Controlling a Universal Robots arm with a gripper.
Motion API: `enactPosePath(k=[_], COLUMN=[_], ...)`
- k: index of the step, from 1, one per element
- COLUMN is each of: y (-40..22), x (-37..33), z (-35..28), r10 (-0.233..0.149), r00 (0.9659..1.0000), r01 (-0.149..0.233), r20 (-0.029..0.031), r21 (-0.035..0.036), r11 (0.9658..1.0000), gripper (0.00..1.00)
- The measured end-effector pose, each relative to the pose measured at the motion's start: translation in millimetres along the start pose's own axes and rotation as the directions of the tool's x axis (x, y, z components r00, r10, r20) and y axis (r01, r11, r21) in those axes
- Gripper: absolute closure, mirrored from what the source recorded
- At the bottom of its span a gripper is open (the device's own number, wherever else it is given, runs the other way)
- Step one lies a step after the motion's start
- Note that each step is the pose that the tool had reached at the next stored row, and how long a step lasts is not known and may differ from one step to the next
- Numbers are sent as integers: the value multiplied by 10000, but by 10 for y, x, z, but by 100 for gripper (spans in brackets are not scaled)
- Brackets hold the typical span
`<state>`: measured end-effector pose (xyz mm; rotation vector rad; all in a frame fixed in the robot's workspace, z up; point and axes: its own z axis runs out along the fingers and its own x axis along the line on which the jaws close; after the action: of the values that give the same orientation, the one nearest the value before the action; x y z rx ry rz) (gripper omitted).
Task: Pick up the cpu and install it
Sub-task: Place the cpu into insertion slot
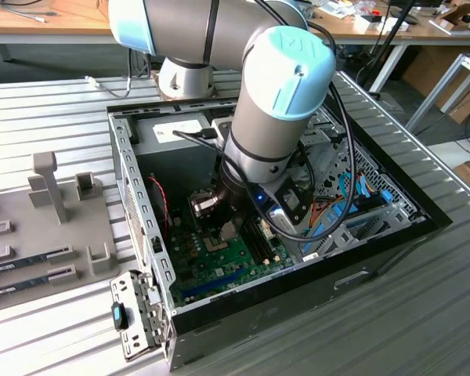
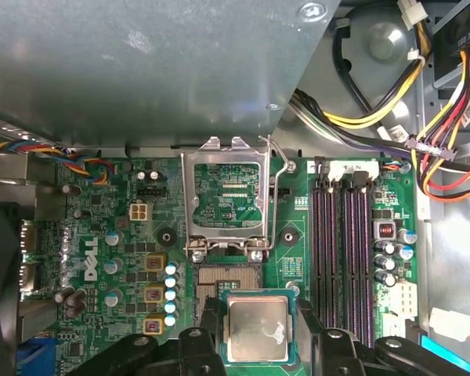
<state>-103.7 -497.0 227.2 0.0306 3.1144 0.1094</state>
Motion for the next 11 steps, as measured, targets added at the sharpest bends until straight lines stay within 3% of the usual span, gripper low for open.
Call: enactPosePath(k=[8,11], y=[-19,-59], x=[0,1], z=[35,94], r10=[0,0], r00=[10000,10000], r01=[0,0], r20=[0,0], r21=[-1,-1], r11=[10000,10000], gripper=[53,53])
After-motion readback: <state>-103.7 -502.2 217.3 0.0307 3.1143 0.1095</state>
